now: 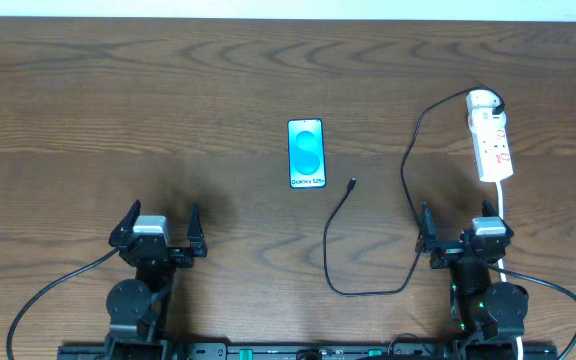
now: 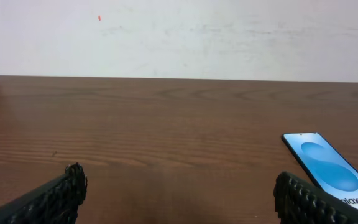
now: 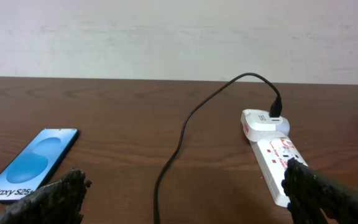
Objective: Plug charger to phone and switch on socket
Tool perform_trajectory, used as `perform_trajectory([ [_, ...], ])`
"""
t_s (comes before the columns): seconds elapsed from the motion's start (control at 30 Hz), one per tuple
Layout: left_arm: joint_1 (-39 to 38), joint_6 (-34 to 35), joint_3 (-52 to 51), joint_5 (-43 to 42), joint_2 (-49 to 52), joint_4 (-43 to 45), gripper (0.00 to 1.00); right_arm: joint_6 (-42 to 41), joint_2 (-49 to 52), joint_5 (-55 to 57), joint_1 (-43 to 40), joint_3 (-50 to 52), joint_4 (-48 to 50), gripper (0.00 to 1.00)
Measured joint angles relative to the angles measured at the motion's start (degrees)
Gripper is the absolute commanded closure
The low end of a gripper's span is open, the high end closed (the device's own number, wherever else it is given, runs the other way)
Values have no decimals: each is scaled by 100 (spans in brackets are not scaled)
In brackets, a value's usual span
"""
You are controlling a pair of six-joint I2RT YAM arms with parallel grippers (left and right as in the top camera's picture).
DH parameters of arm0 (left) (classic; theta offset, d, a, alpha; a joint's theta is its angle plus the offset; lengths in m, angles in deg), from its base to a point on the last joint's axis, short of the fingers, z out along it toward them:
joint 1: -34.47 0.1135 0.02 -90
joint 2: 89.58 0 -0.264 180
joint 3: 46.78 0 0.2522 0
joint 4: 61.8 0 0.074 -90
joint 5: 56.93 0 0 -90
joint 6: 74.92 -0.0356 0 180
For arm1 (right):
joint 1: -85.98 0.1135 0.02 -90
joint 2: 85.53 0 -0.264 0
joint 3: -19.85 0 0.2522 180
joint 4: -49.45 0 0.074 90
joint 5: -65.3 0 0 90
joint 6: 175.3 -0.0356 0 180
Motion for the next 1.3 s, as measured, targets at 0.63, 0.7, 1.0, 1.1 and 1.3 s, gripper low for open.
perform_trajectory([
  [0.63,0,306,1047,-907,393,306,2,-2,0,0,0,0,0,1],
  [0.7,2,326,1755,-922,896,-234,2,0,0,0,0,0,-2,1],
  [1.0,7,345,5160,-1423,4092,-3364,2,0,0,2,0,0,0,1],
  [1.1,4,345,5571,-2111,4710,-3383,2,-2,0,2,0,0,2,1],
  [1.3,4,553,6299,-2562,5613,-4017,2,0,0,4,0,0,2,1],
])
